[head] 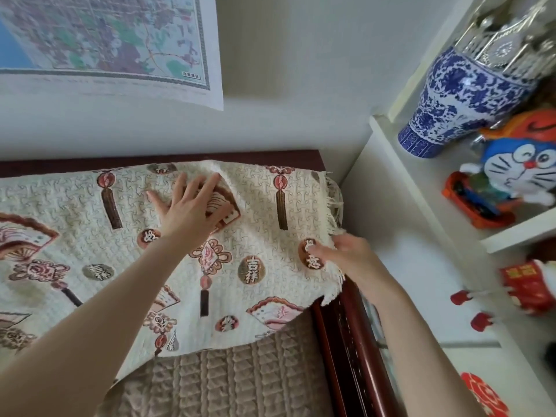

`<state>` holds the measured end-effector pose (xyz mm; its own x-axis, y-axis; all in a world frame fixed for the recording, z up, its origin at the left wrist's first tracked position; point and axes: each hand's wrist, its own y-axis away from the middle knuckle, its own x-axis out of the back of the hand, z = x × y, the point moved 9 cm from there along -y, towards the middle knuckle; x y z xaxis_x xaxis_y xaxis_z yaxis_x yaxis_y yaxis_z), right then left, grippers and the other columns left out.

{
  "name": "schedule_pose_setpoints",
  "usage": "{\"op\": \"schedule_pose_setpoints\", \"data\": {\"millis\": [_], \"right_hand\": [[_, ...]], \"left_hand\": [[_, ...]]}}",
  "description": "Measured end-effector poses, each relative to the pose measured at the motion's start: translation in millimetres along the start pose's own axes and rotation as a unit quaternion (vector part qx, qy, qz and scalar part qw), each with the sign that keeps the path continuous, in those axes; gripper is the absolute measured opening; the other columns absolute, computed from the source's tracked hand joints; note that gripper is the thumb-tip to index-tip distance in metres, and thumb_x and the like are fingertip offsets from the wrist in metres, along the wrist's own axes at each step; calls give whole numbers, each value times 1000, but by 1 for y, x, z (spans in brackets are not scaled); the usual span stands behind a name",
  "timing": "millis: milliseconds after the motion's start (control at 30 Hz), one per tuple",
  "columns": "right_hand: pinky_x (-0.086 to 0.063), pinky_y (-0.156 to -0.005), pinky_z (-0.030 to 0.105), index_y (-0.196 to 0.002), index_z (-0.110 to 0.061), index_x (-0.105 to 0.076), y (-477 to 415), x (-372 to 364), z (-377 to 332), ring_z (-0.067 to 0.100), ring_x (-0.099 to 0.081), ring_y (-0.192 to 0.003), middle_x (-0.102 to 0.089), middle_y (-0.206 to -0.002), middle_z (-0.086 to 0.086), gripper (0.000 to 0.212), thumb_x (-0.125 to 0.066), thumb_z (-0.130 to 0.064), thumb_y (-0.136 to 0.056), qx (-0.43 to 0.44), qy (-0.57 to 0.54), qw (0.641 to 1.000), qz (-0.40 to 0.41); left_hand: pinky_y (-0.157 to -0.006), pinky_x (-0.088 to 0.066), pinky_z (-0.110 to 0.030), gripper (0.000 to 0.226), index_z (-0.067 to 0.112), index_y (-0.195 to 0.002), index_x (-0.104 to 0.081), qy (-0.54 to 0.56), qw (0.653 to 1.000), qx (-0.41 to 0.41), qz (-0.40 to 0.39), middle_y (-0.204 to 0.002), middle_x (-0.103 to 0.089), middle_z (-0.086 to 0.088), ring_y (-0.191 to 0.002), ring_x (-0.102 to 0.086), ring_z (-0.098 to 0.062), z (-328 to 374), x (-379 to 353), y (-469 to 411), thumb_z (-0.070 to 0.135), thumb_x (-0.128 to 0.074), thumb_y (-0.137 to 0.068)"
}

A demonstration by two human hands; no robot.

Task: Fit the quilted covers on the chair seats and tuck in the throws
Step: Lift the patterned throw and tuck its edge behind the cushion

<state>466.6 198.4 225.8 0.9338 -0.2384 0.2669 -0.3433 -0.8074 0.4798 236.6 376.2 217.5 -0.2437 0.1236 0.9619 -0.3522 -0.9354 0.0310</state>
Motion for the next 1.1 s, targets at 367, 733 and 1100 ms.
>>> {"op": "schedule_pose_setpoints", "data": {"millis": [367, 733, 1100], "right_hand": [[-34, -46, 20, -75, -11, -57, -52, 29, -46, 16, -48, -66, -55, -73, 7, 22, -71, -24, -85, 63, -148, 953, 257], [-41, -58, 23, -77, -9, -58, -68, 78, -31, 16, -53, -64, -56, -68, 2, 17, -62, -16, -92, 52, -189, 927, 320], [-48, -70, 15, -95, -11, -72, -38, 12, 30, 9, -71, -90, -76, -91, -5, 29, -83, -24, -72, -9, -155, 986, 58]], "left_hand": [[-105, 24, -60, 67, 36, -149, -29, 34, 995, -19, 88, -154, -29, 1, -148, -3, -22, 4, 11, 10, 61, -44, -89], [-106, 22, -59, 68, 36, -150, -26, 35, 995, -49, 84, -156, -26, 3, -148, -5, -18, 41, 4, -3, 61, -43, -89], [-106, 26, -55, 77, 36, -151, -1, 26, 994, -69, 84, -160, 7, 7, -144, 22, -15, 32, -16, 14, 70, -24, -86]]}}
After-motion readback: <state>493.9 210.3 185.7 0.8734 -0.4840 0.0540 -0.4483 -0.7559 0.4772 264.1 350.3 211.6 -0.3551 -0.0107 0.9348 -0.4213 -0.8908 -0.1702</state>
